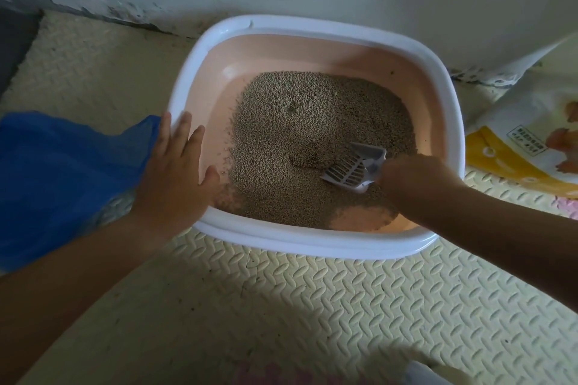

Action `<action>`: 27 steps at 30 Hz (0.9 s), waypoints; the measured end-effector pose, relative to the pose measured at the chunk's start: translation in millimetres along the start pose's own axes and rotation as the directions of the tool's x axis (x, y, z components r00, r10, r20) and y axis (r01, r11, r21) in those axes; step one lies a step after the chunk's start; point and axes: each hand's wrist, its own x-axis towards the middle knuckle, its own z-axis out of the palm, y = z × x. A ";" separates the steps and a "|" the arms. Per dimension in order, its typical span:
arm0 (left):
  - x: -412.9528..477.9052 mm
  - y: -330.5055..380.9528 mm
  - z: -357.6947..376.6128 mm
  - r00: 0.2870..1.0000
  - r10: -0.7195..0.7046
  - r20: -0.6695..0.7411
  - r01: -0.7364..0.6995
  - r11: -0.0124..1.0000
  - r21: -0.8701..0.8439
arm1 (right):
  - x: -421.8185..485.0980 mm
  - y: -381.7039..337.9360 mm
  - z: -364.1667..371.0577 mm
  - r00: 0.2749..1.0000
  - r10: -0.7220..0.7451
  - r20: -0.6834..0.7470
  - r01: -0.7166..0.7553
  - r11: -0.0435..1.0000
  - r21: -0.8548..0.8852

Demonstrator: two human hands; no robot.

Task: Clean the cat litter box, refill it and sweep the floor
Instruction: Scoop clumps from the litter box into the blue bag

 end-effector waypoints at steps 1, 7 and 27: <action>0.2 0.3 -0.1 1.000 0.002 0.001 -0.002 1.000 0.001 | 3.1 1.6 0.3 0.999 0.030 0.026 -0.031 0.999 0.034; -0.4 0.5 0.3 1.000 0.016 -0.004 -0.016 1.000 0.002 | 24.1 5.5 8.5 0.969 0.172 0.179 -0.232 0.884 0.406; 0.7 9.8 -4.8 0.999 -0.034 0.022 0.035 0.998 -0.060 | 93.6 -11.5 -28.2 0.993 -0.092 -0.066 0.100 0.988 0.117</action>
